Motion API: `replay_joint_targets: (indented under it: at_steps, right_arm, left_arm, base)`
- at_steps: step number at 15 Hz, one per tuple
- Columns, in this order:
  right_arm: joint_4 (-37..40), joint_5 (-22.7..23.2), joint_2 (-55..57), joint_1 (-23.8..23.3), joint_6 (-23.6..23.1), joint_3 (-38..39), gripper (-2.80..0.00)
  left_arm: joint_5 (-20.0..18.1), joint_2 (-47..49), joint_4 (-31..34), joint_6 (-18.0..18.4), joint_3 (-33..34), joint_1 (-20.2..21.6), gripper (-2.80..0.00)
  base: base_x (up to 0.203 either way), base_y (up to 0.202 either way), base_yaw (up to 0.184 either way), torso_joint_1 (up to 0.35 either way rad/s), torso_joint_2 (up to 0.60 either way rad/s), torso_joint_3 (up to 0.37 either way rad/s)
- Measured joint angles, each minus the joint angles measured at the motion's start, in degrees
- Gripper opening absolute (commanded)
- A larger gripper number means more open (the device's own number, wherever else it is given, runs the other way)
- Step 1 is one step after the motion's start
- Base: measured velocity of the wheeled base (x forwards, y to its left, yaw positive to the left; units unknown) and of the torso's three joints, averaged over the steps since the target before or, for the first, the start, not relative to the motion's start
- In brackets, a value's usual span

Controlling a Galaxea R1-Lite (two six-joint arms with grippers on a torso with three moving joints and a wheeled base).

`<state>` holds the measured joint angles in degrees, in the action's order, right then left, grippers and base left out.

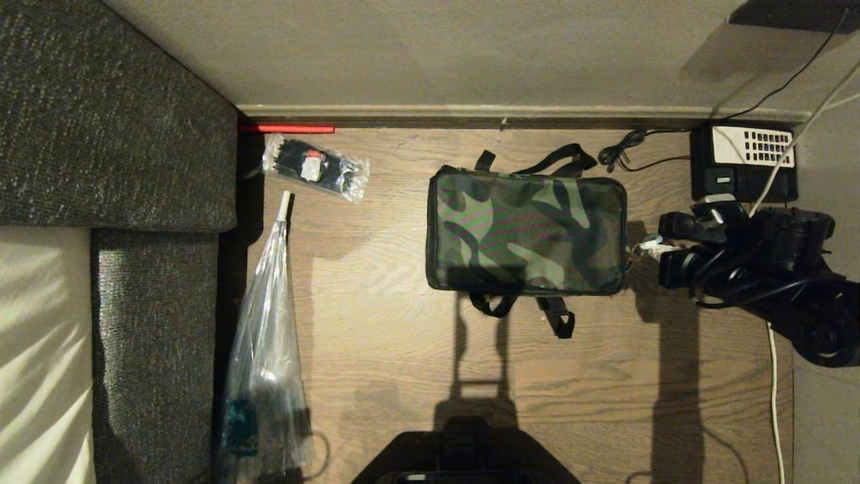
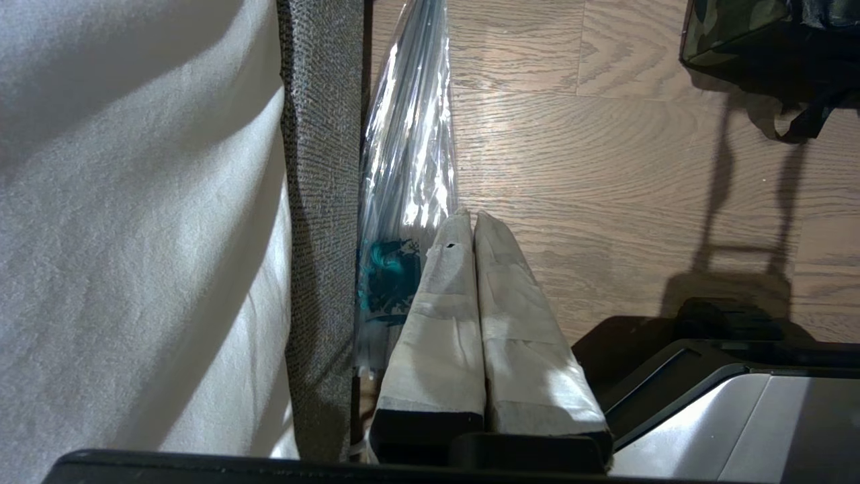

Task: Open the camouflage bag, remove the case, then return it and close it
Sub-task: Open the top of the storage box

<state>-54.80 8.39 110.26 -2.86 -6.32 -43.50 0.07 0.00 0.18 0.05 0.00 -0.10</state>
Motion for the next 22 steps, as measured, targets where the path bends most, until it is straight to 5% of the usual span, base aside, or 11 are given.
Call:
replay_joint_targets:
  at_steps: [22]
  right_arm:
    - [0.00,-0.08,1.96,0.06,4.53,-8.00,-2.80]
  left_arm:
    - [0.02,0.00,-0.02,0.02,0.00,0.00,-2.80]
  base:
    - [0.000,0.000,0.000,0.000,0.00,0.000]
